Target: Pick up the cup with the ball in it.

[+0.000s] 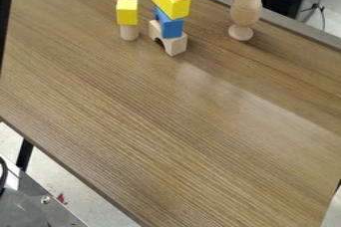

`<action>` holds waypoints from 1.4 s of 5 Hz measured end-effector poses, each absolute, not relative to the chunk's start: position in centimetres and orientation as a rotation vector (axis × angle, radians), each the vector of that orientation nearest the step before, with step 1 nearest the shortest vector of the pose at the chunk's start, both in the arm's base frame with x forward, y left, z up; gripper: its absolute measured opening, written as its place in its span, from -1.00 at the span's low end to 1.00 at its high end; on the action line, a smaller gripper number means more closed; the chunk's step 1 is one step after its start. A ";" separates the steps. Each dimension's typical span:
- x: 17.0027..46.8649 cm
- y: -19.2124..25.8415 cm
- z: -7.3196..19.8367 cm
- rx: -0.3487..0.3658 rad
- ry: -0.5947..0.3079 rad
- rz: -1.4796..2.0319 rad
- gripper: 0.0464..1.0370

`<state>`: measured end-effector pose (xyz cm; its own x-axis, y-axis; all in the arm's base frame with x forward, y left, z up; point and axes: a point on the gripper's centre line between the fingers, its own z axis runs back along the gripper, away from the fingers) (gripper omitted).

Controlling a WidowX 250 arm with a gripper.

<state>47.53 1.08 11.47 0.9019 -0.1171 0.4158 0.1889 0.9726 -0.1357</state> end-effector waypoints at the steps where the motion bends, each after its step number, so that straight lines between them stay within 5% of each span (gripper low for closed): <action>1: 47.5 1.1 11.2 -0.179 -0.408 -0.147 0.93; 7: 47.1 0.7 6.4 -0.091 -0.315 -0.046 0.74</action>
<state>47.07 0.67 6.44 0.9500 -0.0305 0.3109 0.0589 0.9949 -0.0823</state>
